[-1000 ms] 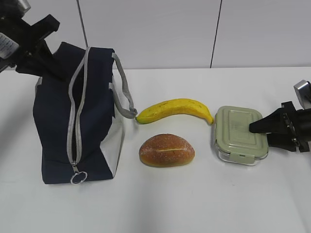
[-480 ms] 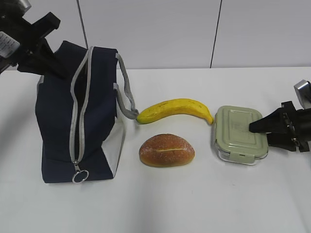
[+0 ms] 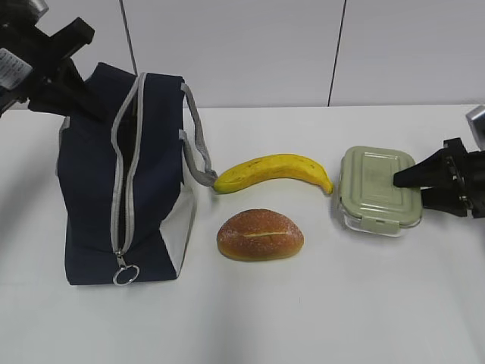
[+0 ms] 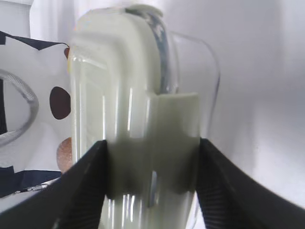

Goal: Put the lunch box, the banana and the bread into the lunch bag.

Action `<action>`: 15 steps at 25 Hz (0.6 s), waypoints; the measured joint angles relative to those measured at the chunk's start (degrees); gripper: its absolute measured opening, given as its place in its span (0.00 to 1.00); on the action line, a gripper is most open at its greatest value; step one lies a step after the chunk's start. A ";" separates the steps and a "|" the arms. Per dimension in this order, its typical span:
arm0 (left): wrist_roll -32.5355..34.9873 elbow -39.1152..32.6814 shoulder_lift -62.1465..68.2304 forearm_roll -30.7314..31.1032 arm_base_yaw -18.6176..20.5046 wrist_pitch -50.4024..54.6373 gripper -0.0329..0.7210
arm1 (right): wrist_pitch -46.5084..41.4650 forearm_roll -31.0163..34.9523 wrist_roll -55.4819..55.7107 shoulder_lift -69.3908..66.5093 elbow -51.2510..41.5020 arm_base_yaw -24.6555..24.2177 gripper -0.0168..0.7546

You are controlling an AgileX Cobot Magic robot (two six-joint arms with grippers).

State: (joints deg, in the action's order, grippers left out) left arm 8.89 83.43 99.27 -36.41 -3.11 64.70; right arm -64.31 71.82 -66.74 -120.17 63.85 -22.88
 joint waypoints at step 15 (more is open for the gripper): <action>0.00 0.00 0.00 -2.75 0.00 -0.65 0.04 | -0.64 -4.69 15.79 12.03 4.22 7.55 0.54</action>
State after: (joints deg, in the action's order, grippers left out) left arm 8.89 83.43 99.27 -39.16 -3.11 64.05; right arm -64.95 67.13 -50.94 -108.14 68.07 -15.32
